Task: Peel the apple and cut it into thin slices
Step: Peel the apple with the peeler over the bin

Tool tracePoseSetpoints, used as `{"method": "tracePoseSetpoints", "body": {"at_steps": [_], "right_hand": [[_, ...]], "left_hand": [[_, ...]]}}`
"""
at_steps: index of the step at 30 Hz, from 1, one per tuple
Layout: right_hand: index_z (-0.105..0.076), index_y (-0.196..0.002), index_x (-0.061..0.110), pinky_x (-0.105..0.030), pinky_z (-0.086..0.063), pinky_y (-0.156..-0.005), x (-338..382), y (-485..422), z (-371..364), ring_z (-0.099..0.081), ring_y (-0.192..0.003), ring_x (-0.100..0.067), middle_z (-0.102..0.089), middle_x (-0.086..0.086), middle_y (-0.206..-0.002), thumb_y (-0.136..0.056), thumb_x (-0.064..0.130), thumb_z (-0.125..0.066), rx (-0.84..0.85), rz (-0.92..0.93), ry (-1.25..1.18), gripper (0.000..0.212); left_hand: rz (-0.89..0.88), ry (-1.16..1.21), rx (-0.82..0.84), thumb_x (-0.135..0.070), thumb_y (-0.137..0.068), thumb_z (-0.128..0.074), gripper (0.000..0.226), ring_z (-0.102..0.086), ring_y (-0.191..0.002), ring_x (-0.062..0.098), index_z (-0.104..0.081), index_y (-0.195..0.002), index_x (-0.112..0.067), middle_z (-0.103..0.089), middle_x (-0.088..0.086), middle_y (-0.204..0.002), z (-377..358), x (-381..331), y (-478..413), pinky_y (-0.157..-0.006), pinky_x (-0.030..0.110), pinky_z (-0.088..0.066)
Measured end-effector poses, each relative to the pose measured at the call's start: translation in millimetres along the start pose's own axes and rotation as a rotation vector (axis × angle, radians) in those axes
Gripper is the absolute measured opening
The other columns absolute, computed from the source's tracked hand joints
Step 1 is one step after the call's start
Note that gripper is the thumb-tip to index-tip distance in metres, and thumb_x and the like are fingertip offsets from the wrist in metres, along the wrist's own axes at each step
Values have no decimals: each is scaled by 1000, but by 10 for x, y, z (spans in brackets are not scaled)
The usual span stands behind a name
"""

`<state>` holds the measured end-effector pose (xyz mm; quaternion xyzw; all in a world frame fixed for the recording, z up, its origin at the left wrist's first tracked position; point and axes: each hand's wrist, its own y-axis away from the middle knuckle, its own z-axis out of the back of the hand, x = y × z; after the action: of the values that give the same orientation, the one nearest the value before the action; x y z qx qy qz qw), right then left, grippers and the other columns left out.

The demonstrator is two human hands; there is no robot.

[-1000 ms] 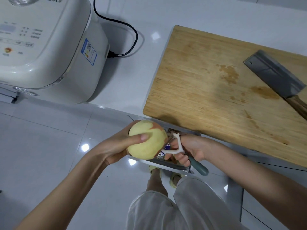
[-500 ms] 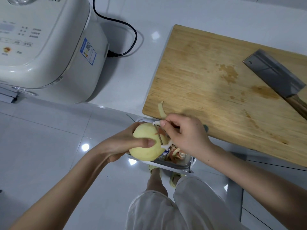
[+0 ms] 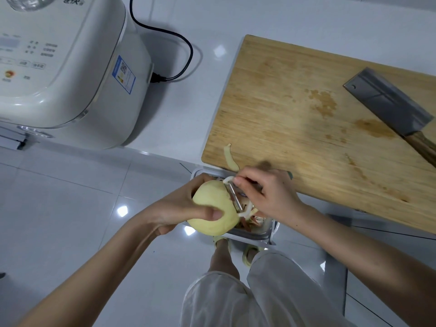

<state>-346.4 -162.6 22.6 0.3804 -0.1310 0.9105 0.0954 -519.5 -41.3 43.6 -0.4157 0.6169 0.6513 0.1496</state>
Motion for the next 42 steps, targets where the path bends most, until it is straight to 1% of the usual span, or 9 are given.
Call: {"method": "tracePoseSetpoints", "body": {"at_steps": [5,9,12,16,21,27,36,39,42], "right_hand": [[-68,-73,17,-16,-28,-46,-234,207,-115,-42,-41,6,-43,20,-43,-82,8,-60,166,-243,68,16],[-66,-76,14,-27,-37,-51,-207,240,-195,-54,-49,-13,-63,2,-57,-87,12,-56,271,-374,-15,16],[-62,-69,32,-31,-39,-51,-78,101,-75,-58,-55,-20,-63,5,-61,-90,22,-56,185,-442,-174,24],[-55,-60,42,-32,-40,-49,146,-54,39,-52,-47,-13,-57,7,-53,-90,28,-59,62,-304,-207,33],[-66,-67,25,-14,-28,-43,241,-131,75,-41,-39,2,-39,15,-41,-88,33,-58,-5,-61,-53,24],[-66,-67,23,-16,-31,-45,64,-38,60,-43,-40,-8,-51,8,-45,-87,24,-59,14,-151,-73,21],[-68,-79,13,-37,-48,-59,-251,249,-346,-58,-58,-23,-67,-7,-68,-87,17,-46,391,-645,-27,24],[-65,-87,7,-27,-33,-44,-218,175,-386,-42,-43,-18,-51,-7,-52,-96,18,-42,448,-1094,-444,27],[-63,-78,6,-18,-27,-37,-260,161,-414,-33,-36,-11,-41,1,-45,-99,40,-30,671,-1569,-914,52]], "left_hand": [[-95,145,27,-33,-32,-88,88,-66,-95,15,-55,-113,-25,-68,-2,-103,85,-62,105,-70,27,-53],[-115,93,-3,-28,-41,-79,75,-65,-95,14,-54,-112,-27,-66,-4,-102,153,-137,102,-70,29,-53],[-110,27,8,-29,-43,-79,69,-64,-94,10,-54,-108,-33,-65,-13,-99,147,-86,113,-71,28,-53],[-133,4,26,-27,-46,-80,68,-63,-95,8,-54,-107,-42,-63,-14,-102,102,-52,121,-71,26,-52],[-173,-30,29,-26,-49,-82,76,-61,-103,18,-50,-117,-33,-60,-1,-114,73,-22,127,-79,32,-54],[-215,28,-5,-27,-46,-79,75,-61,-101,8,-50,-115,-35,-59,-13,-111,62,14,172,-74,25,-52],[-315,54,-68,-31,-42,-82,79,-58,-103,11,-48,-113,-40,-53,-11,-115,138,-87,205,-69,26,-51],[-304,-8,-97,-31,-44,-80,74,-58,-99,0,-48,-108,-49,-53,-24,-109,121,-77,205,-67,27,-54],[-293,-36,-146,-32,-43,-80,79,-57,-93,-6,-45,-112,-43,-52,-31,-103,88,-29,178,-65,26,-55]]}}
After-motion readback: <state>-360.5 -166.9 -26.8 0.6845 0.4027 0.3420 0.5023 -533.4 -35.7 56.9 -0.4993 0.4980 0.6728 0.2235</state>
